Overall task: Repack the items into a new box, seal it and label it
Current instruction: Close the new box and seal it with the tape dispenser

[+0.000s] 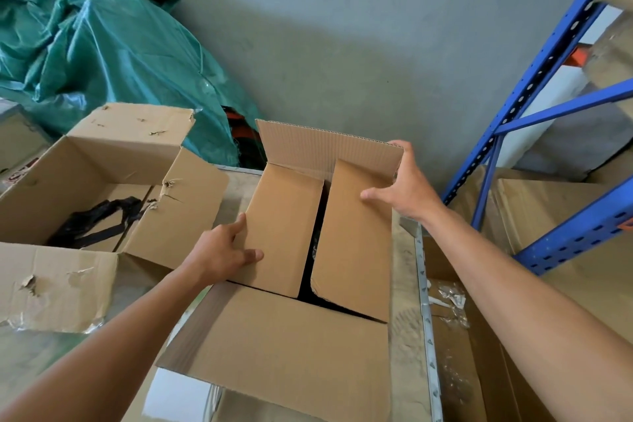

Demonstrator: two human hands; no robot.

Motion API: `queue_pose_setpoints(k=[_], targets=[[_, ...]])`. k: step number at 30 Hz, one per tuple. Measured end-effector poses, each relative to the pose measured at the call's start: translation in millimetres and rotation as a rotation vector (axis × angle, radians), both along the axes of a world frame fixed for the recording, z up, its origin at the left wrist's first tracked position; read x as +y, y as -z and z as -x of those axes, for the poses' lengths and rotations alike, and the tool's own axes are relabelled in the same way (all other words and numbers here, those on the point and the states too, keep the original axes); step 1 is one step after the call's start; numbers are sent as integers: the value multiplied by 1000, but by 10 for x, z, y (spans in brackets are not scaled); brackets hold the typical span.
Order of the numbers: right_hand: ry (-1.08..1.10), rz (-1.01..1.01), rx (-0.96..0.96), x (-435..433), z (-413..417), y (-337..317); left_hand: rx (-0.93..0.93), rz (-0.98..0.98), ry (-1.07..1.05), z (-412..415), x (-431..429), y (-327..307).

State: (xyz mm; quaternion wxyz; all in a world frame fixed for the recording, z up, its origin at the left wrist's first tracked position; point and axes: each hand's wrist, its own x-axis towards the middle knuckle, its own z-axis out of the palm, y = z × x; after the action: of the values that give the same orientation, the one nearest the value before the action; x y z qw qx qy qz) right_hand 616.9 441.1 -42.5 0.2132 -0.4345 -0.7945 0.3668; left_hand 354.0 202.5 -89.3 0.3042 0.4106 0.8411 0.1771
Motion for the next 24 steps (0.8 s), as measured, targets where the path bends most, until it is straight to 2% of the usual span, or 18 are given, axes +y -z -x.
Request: queue_pose_setpoints(k=[9, 12, 15, 17, 20, 24], targets=[[55, -11, 2, -65, 0, 210, -35, 27, 24, -40, 51, -112], [66, -49, -11, -81, 6, 258, -101, 41, 23, -134, 142, -173], [65, -64, -33, -123, -14, 320, -68, 137, 136, -175, 171, -144], [55, -114, -32, -173, -76, 324, -57, 139, 140, -148, 144, -145], [-88, -240, -66, -216, -288, 349, -90, 112, 128, -108, 99, -163], [-267, -204, -299, -239, -516, 444, -161, 40, 82, -34, 25, -193]])
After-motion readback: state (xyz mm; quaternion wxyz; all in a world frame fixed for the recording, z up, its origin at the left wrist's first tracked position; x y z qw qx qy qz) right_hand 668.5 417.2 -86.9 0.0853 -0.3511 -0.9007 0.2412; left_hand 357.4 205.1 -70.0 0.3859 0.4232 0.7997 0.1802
